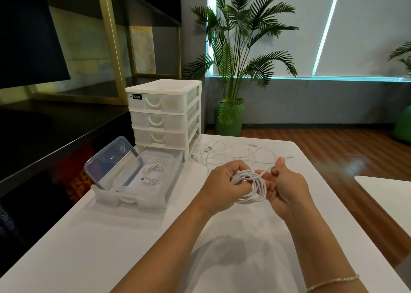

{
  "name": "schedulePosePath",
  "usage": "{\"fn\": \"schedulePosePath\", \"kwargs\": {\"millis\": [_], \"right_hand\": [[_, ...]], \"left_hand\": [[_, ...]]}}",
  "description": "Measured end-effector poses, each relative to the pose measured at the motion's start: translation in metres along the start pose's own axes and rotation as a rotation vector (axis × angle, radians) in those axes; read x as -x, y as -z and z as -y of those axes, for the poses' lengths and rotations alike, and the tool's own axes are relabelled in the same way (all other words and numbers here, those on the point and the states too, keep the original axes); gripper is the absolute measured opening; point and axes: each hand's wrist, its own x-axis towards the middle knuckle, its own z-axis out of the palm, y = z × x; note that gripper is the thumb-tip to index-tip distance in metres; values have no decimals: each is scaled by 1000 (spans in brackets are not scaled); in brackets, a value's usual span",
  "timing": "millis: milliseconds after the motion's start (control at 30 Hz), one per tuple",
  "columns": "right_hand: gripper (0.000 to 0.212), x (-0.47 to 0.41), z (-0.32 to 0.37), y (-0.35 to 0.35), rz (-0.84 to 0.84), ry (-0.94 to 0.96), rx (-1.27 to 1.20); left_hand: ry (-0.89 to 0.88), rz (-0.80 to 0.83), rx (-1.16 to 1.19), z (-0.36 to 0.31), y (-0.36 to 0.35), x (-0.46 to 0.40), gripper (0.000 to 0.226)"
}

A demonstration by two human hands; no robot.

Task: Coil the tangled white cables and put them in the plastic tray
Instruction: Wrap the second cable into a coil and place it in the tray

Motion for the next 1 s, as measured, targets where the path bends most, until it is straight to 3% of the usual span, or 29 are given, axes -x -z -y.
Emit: {"fn": "schedulePosePath", "kwargs": {"millis": [233, 333, 500, 667, 767, 900, 1000], "right_hand": [[32, -3, -5, -5, 60, -164, -189], [35, -3, -7, -5, 124, -240, -207], [32, -2, -8, -4, 228, -312, -267], [31, -7, -9, -3, 225, -290, -315], [33, -1, -3, -4, 328, -207, -246], [17, 8, -7, -10, 478, 52, 119], [37, 11, -16, -16, 488, 227, 311]], "left_hand": [[-293, -209, -293, 2, -6, 3, 39], [-432, -157, -457, 6, -7, 2, 41], [-487, -61, -558, 11, -7, 0, 30], [-439, -220, -513, 15, -2, -2, 26], [-346, -403, -549, 17, -3, -2, 29], [-147, -543, -495, 16, -1, -2, 29], [-56, -537, -494, 16, -2, -4, 27]]}}
